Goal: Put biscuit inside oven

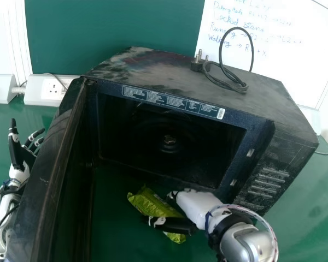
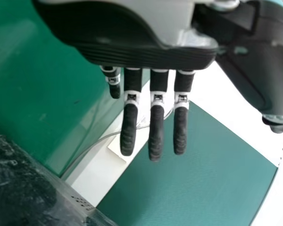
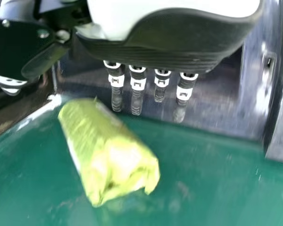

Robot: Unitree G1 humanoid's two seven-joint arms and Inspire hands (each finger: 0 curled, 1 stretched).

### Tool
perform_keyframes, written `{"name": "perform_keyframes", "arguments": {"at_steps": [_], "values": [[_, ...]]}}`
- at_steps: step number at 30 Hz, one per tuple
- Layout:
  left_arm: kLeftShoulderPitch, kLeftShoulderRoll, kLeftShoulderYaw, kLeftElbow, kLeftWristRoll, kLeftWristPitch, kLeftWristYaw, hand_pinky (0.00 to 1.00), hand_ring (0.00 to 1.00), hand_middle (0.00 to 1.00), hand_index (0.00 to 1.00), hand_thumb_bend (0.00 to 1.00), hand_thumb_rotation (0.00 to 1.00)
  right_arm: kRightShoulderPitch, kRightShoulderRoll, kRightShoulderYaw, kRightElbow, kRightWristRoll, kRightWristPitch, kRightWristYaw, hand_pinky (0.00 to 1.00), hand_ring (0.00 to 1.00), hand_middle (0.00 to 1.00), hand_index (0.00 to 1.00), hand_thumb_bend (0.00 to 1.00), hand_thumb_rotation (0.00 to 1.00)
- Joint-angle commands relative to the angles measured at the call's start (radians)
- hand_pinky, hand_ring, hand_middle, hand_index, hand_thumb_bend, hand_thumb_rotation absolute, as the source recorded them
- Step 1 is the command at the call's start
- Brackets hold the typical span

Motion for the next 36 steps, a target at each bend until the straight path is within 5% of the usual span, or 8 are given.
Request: {"name": "perform_keyframes", "arguments": {"at_steps": [1,8,14,23,36], "values": [[0.000,0.008,0.000,-0.007,0.003,0.008,0.000,0.27,0.33,0.43,0.49,0.52,0.09,0.023,0.033,-0.001,-0.017,-0.057,-0.039,-0.012,0.86,0.92,0.94,0.94,0.94,0.63],[-0.003,0.007,0.001,-0.006,0.000,0.011,-0.002,0.26,0.33,0.43,0.49,0.52,0.09,0.107,0.168,0.082,0.014,-0.360,-0.195,-0.072,0.84,0.92,0.95,0.94,0.97,0.61],[-0.004,0.004,0.001,-0.011,-0.004,0.014,0.001,0.26,0.33,0.43,0.49,0.52,0.09,0.159,0.265,0.096,0.067,-0.494,-0.302,-0.125,0.84,0.93,0.95,0.95,0.97,0.56],[-0.006,0.003,0.005,-0.011,-0.011,0.017,-0.002,0.25,0.33,0.43,0.49,0.52,0.09,0.173,0.328,0.071,0.132,-0.571,-0.389,-0.171,0.86,0.92,0.96,0.94,0.96,0.56],[-0.005,0.006,0.009,-0.013,-0.020,0.019,-0.013,0.25,0.33,0.43,0.49,0.52,0.09,0.153,0.323,0.019,0.207,-0.524,-0.454,-0.230,0.80,0.88,0.93,0.92,0.95,0.54]]}}
